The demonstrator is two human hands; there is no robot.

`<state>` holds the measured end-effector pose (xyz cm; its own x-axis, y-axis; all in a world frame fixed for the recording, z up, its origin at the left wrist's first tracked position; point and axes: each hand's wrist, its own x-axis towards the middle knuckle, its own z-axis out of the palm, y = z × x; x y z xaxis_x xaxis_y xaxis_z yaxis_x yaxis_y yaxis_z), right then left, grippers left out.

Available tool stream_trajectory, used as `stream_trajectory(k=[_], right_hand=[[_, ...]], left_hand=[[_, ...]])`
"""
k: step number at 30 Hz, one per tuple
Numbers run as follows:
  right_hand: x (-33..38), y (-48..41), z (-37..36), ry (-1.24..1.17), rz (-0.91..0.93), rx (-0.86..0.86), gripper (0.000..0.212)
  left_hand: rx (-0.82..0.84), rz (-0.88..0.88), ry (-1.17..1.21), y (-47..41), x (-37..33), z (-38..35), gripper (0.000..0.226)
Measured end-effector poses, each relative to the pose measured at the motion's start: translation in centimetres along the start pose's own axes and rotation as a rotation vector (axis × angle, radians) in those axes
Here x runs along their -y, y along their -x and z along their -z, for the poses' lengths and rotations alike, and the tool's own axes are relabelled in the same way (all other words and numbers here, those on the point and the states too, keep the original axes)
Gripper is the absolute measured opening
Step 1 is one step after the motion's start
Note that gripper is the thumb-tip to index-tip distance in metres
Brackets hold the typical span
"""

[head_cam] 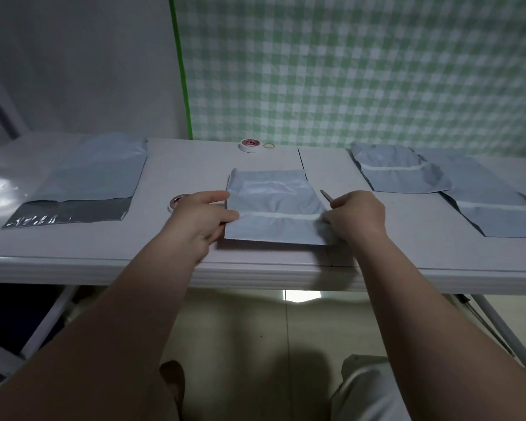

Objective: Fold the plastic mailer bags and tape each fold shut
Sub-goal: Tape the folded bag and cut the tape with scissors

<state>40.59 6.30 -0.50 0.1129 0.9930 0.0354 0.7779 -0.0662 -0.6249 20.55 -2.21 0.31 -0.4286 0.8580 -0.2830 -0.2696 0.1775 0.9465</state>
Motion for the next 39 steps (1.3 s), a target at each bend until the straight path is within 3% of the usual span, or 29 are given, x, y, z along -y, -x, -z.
stream_trajectory(k=[3, 7, 11, 14, 18, 21, 23, 26, 35, 39], right_hand=[[-0.6, 0.3, 1.3, -0.132, -0.002, 0.057, 0.021], [-0.3, 0.3, 0.8, -0.417, -0.009, 0.228, 0.004], [1.4, -0.4, 0.2, -0.664, -0.111, 0.459, 0.03], [2.5, -0.9, 0.7, -0.858, -0.181, 0.593, 0.05], [2.7, -2.4, 1.5, -1.247, -0.312, 0.72, 0.06], [2.8, -3.3, 2.9, -1.35, -0.272, 0.733, 0.062], [2.4, -4.2, 4.4, -1.362, -0.221, 0.703, 0.06], [0.8, -5.9, 6.6, -1.306, -0.174, 0.623, 0.059], [-6.6, -13.6, 10.9, -0.986, -0.168, 0.283, 0.058], [-8.2, -16.2, 12.0, -0.672, -0.09, 0.178, 0.052]], left_hand=[[0.148, 0.123, 0.132, 0.3, -0.3, 1.1, 0.044], [0.255, 0.163, 0.153, -0.2, -0.5, 1.5, 0.042], [0.204, 0.113, 0.075, -1.2, -1.0, -0.1, 0.038], [0.196, 0.159, 0.166, -2.0, -1.5, -0.6, 0.039], [0.268, 0.149, 0.304, -2.7, -2.7, -1.4, 0.037], [0.381, 0.098, 0.323, -2.9, -3.8, -2.9, 0.057], [0.443, 0.052, 0.257, -3.0, -4.6, -4.8, 0.07], [0.493, 0.027, 0.215, -3.5, -5.1, -8.5, 0.058], [0.678, 0.165, 0.142, -7.1, -2.9, -21.1, 0.058], [0.698, 0.178, 0.069, -9.1, -1.7, -25.5, 0.064]])
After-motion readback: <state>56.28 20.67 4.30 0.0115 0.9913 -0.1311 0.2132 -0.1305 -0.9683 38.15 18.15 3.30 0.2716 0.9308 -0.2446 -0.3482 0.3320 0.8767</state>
